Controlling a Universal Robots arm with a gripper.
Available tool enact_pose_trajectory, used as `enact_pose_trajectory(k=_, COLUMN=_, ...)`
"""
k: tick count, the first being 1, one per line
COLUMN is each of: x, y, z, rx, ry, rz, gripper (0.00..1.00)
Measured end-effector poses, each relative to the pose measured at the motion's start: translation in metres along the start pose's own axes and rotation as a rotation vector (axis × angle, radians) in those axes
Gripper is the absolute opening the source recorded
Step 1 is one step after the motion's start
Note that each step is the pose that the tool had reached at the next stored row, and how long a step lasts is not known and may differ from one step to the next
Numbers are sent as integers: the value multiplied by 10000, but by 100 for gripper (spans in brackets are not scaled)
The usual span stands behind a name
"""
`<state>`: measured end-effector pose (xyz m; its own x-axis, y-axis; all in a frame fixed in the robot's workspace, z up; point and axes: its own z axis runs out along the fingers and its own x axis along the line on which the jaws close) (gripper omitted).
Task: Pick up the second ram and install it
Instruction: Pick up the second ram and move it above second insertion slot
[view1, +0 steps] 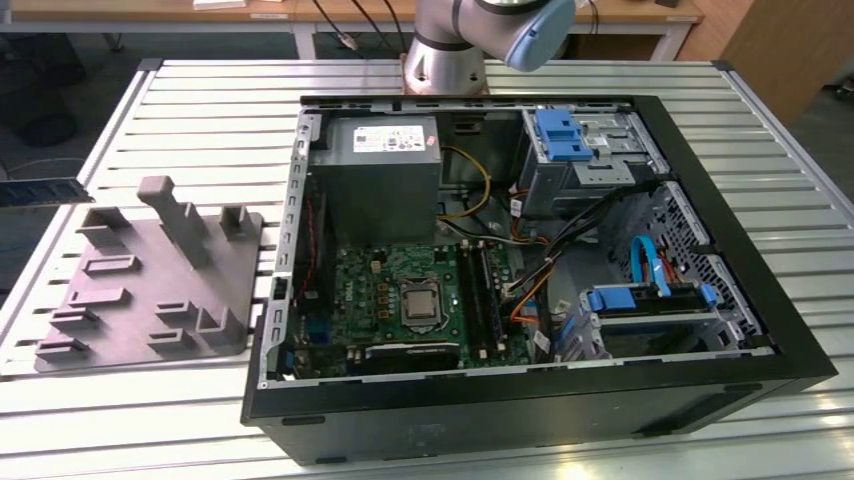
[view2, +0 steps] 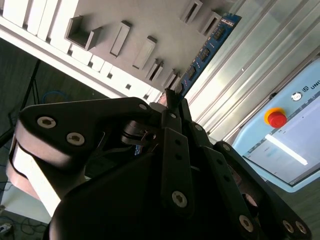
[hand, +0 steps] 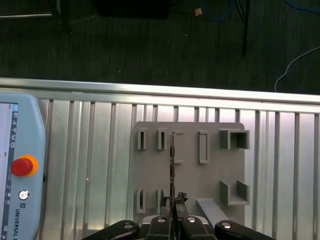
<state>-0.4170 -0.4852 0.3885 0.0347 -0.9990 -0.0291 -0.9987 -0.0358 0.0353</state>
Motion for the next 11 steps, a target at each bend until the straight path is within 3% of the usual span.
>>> enact_pose_trajectory(k=6, x=-1, y=-3, z=-5, rx=-1, ry=1, rz=0, gripper=14)
enact_pose_trajectory(k=11, x=3, y=-77, z=-7, rx=-1, ry=1, rz=0, gripper=14)
